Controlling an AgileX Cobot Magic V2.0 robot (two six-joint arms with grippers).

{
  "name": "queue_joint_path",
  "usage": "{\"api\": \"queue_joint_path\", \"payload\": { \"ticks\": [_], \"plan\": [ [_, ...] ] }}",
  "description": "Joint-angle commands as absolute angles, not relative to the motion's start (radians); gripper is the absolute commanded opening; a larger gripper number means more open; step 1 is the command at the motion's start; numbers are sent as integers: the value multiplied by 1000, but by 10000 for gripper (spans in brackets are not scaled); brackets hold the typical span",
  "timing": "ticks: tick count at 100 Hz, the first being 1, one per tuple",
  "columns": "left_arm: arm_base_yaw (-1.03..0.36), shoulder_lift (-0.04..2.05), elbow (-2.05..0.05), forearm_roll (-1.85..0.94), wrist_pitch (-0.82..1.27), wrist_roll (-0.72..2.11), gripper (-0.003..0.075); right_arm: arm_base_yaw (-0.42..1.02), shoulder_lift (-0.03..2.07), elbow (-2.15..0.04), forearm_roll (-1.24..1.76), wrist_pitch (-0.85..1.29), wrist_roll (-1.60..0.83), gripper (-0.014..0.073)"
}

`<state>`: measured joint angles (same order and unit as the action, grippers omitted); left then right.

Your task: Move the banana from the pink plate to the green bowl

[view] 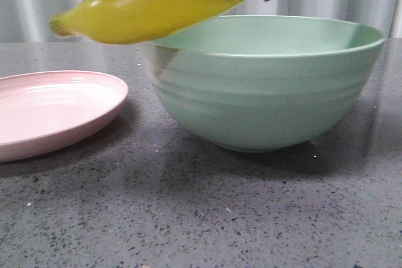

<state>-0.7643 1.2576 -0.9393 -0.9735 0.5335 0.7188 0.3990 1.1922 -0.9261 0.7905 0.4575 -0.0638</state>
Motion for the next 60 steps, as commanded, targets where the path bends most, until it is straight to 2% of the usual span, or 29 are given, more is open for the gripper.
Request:
{"api": "queue_joint_path", "payload": {
  "ticks": [1,36,45,60],
  "plan": [
    [-774,1236,-978,-1021,505,722,200,401,1188,-962,818,408,-78,352],
    [-774,1236,-978,-1022,503,722,201,401,1192,-962,819,402,-78,342],
    [-774,1236,-978,-1022,503,722,221,401,1192,-962,819,402,-78,276],
    [-774,1236,-978,-1022,503,722,292,401,1192,-962,819,402,-78,95]
  ]
}}
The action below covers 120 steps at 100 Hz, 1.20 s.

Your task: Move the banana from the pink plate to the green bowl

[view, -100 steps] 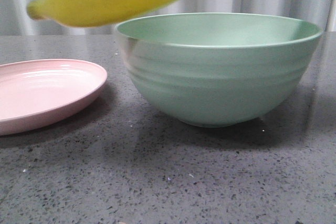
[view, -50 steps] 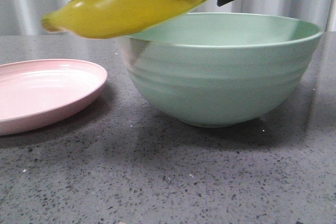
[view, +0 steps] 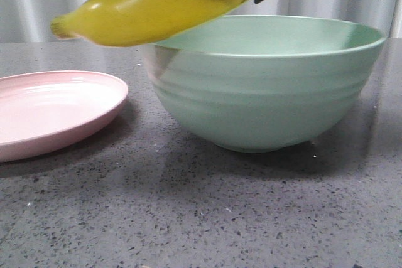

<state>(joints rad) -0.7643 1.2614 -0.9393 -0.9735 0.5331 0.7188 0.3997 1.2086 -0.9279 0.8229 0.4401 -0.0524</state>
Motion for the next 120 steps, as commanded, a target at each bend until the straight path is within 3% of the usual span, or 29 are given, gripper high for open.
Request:
{"api": "queue_joint_path", "payload": {
  "ticks": [1,8,20,53,73,107,120],
  "plan": [
    [-774,1236,-978,-1022,503,722,295,401,1192,-962,819,400,-78,88],
    [-774,1236,-978,-1022,503,722,320,401,1192,-962,819,399,-78,24],
    [-772,1236,-984,-1022,492,722,349,401,1192,-962,819,396,-78,-15],
    [-772,1195,-1112,-993,489,722,352,390,1116,-962,819,295,-78,-14],
    [-772,1183,-1155,-985,491,722,352,301,1049,-962,661,258,-78,-14],
    [-772,1180,-1155,-985,482,722,351,287,1125,-958,582,324,-78,-8],
    [-772,1180,-1155,-985,481,722,351,288,1156,-958,582,328,-78,80]
  ]
}}
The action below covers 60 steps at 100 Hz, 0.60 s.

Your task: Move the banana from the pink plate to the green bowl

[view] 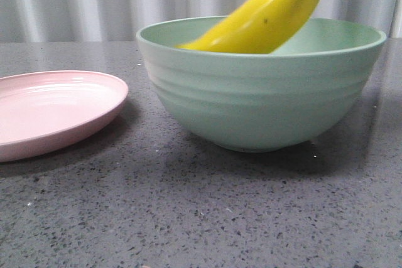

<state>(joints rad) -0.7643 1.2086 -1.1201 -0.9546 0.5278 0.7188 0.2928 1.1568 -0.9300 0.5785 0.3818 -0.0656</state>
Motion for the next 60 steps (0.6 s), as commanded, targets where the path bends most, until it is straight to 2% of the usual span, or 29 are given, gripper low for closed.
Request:
{"api": "queue_joint_path", "payload": {
  "ticks": [1,13,20,60],
  "plan": [
    [-772,1180,-1155,-985,481,722,351,288,1160,-958,582,328,-78,88],
    [-772,1180,-1155,-985,480,722,351,288,1164,-958,582,328,-78,258],
    [-772,1180,-1155,-985,480,722,351,288,1164,-958,582,328,-78,309],
    [-772,1180,-1155,-985,479,722,351,288,1154,-962,571,314,-78,316]
  ]
}}
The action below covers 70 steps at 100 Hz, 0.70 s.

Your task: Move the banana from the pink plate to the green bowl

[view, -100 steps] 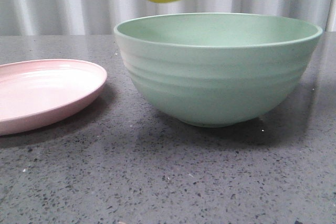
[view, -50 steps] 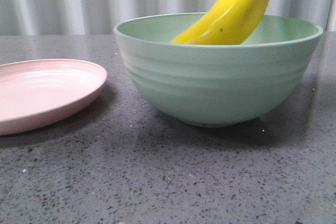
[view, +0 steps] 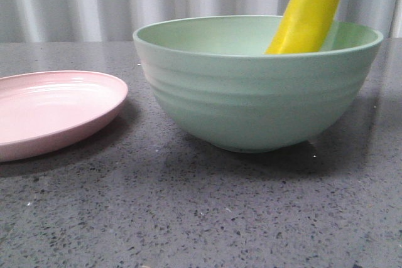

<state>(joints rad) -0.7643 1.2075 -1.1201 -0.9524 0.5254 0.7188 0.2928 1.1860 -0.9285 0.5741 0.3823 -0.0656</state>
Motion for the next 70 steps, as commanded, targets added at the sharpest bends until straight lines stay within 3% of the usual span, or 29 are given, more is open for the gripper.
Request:
{"api": "queue_joint_path", "payload": {
  "ticks": [1,38,50,65,70],
  "plan": [
    [-772,1180,-1155,-985,479,722,351,288,1154,-962,568,311,-78,316],
    [-772,1178,-1155,-985,483,722,327,288,1028,-962,439,347,-78,314],
    [-772,1176,-1155,-985,483,722,176,288,982,-960,388,428,-78,286],
    [-772,1174,-1155,-985,507,722,-22,288,916,-956,275,565,-105,115],
    [-772,1174,-1155,-985,517,722,-20,288,892,-949,267,585,-119,64]
  ]
}}
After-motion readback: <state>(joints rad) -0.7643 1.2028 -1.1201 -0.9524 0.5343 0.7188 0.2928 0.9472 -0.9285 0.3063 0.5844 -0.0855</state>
